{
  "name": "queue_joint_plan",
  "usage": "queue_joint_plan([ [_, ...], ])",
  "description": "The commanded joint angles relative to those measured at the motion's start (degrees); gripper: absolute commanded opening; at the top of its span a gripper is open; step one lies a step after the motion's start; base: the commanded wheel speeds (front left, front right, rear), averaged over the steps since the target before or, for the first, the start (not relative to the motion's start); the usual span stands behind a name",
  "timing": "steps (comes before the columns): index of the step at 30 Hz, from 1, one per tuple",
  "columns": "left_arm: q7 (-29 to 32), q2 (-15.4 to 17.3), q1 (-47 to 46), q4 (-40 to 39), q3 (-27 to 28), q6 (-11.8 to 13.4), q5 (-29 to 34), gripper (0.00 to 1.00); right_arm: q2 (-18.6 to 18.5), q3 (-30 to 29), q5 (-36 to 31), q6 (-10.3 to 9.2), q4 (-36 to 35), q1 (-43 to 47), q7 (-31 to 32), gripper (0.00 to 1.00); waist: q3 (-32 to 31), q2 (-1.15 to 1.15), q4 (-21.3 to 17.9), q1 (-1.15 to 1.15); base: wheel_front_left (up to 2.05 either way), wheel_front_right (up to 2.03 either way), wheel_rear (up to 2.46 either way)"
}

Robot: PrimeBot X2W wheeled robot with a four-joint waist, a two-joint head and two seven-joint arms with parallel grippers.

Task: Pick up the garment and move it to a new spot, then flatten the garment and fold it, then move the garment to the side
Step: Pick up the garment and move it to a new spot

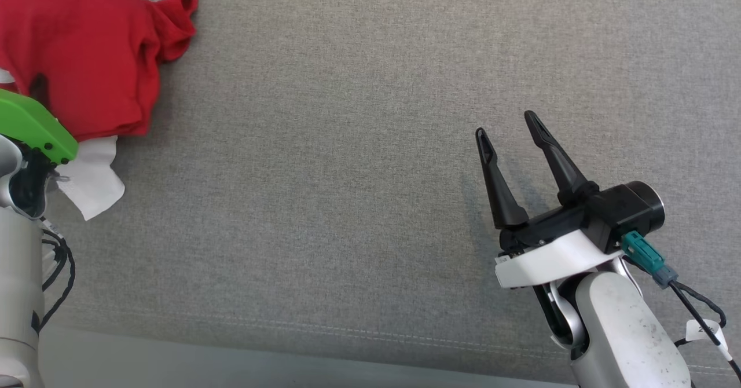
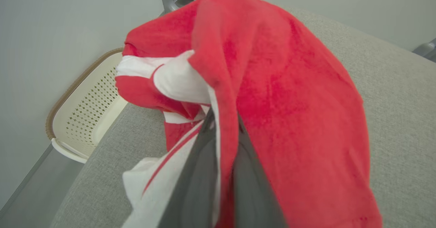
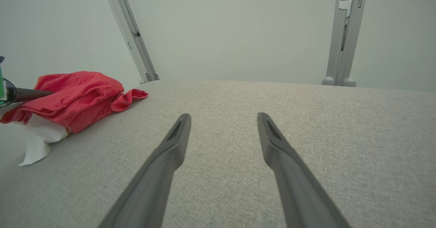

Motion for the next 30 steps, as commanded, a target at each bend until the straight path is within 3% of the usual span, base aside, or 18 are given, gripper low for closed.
queue_joint_plan([
  [1, -0.8, 0.9, -1.1, 0.4, -0.2, -0.2, -0.4, 0.00, -0.4, -0.1, -0.3, 0.00, 0.2, -0.6, -0.6, 1.00, 0.0, 0.00, -0.1, 0.00, 0.00, 0.00, 0.00],
  [12, -12.3, 2.3, -0.8, -1.7, -3.1, 0.2, 2.6, 0.00, -0.2, -1.4, -0.4, 0.00, 1.2, 1.2, -1.0, 1.00, -3.9, 0.00, 1.3, 0.00, 0.00, 0.00, 0.00],
  [17, -17.7, 2.6, 1.1, -6.7, -3.8, 2.0, 4.4, 0.00, 0.0, -2.5, -0.6, 0.00, 1.0, 2.1, -1.1, 1.00, -6.5, 0.00, 1.1, 0.00, 0.00, 0.00, 0.00],
  [24, -19.9, 1.7, 10.0, -19.1, -5.2, 5.4, 6.2, 0.00, 0.3, -3.0, 0.1, 0.00, 1.5, 3.8, -1.2, 1.00, -10.8, 0.00, -0.7, 0.00, 0.00, 0.00, 0.00],
  [30, -18.1, -0.5, 25.1, -37.8, -7.3, 11.0, 7.5, 0.00, 0.4, -4.1, 0.8, 0.00, 1.6, 5.7, -1.3, 1.00, -13.5, 0.00, -3.7, 0.00, 0.00, 0.00, 0.00],
])
